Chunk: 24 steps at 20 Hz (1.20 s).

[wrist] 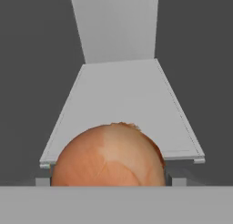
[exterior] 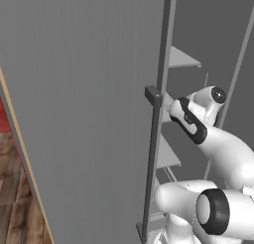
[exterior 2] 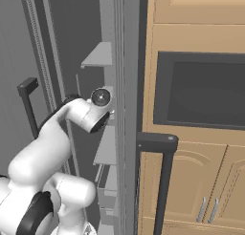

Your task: Take the lemon and onion out of the freezer and place them in the tupperware container on the counter. Then put the tupperware containing the vegetables back in the freezer.

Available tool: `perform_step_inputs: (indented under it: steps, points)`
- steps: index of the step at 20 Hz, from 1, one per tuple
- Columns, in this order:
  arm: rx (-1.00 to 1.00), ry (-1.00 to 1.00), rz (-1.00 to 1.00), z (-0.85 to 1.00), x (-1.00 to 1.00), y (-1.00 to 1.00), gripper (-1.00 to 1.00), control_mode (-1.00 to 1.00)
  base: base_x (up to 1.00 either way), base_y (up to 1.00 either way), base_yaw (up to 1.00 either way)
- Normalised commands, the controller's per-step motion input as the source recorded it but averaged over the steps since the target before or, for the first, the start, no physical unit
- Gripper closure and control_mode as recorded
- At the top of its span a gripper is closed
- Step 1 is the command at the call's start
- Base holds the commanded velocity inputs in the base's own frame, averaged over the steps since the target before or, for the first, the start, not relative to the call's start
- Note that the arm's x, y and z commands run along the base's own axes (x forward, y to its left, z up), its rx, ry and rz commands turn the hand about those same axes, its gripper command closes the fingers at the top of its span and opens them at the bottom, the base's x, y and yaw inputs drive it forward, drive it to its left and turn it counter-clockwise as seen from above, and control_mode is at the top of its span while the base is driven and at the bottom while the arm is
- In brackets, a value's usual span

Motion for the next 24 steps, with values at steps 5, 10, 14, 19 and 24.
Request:
perform_step_inputs:
  steps: [5,10,14,19,24]
  points:
    - [0.00,0.23,0.00,0.91,-0.58,0.23,1.00,-1.00,0.00,0.00,0.00]
    - [0.00,0.28,0.00,0.71,-0.53,0.08,1.00,-1.00,0.00,0.00,0.00]
    - [0.00,0.18,-0.01,0.25,-0.68,0.00,1.00,-1.00,0.00,0.00,0.00]
    - [0.00,0.09,-0.01,0.04,-0.75,0.00,1.00,-1.00,0.00,0.00,0.00]
    - [0.00,0.01,0.00,-0.03,-0.62,0.00,1.00,-1.00,0.00,0.00,0.00]
